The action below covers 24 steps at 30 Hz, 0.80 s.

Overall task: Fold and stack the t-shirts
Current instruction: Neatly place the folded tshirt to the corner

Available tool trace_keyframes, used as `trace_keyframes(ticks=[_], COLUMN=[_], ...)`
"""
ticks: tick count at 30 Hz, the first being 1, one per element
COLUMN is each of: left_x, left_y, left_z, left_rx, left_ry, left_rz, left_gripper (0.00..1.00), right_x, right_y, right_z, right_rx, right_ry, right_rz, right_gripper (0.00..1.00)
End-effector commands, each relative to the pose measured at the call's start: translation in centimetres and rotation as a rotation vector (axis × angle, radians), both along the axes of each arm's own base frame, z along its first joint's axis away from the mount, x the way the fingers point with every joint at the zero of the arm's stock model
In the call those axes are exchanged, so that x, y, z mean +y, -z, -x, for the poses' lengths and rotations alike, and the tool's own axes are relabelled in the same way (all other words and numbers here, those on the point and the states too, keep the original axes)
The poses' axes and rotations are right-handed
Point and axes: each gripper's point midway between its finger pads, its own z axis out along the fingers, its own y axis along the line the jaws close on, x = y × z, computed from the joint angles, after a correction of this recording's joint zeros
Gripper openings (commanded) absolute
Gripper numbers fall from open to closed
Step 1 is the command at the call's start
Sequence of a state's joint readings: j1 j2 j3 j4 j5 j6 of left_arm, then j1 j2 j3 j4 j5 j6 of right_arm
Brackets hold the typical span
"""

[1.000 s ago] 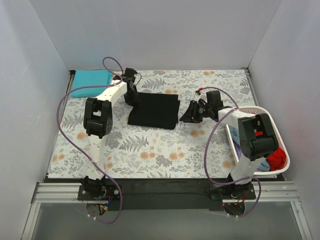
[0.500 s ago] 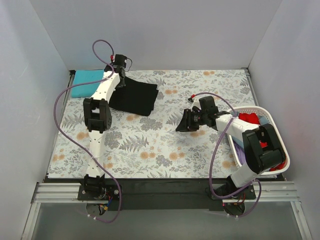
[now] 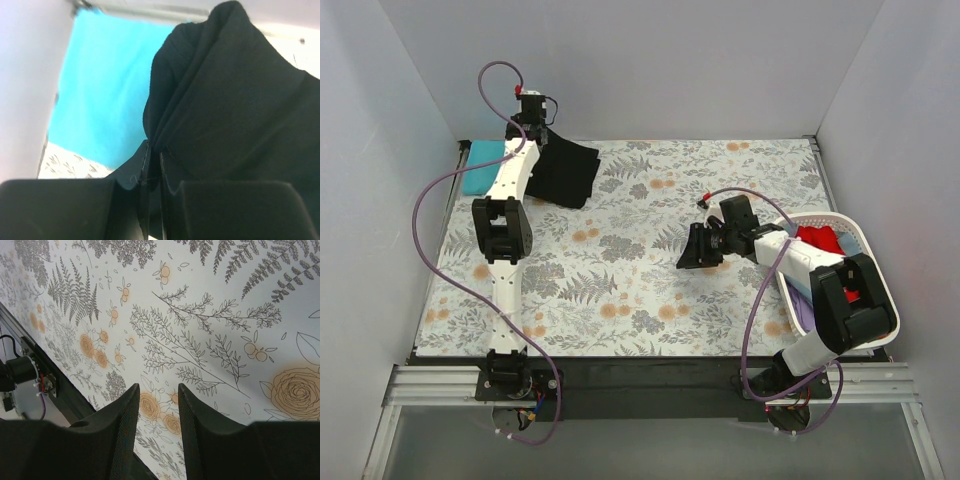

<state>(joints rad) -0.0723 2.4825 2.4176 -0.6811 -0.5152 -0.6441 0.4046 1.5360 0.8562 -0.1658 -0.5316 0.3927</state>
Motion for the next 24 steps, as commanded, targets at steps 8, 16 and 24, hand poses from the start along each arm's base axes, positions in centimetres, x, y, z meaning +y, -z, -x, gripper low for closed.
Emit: trace_keyframes(ticks=[8, 16, 24], left_x=[3.4, 4.7, 4.8], left_y=[-7.2, -7.9, -9.0], left_z=[-3.1, -3.1, -2.6], left_rx=[-0.243, -0.254, -0.251], left_ry=[-0.027, -0.028, -0.002], left_rz=[-0.087, -0.090, -0.099], left_gripper=[0.00, 0.00, 0.00], right_x=[0.4, 1.4, 2.3], right_y=[1.7, 2.3, 2.6], right_z=[0.4, 0.2, 0.3], right_rx=[0.041, 0.061, 0.070], right_ry=[-0.023, -0.038, -0.055], right_rz=[0.036, 0.049, 0.054], right_gripper=[0.42, 0.42, 0.41])
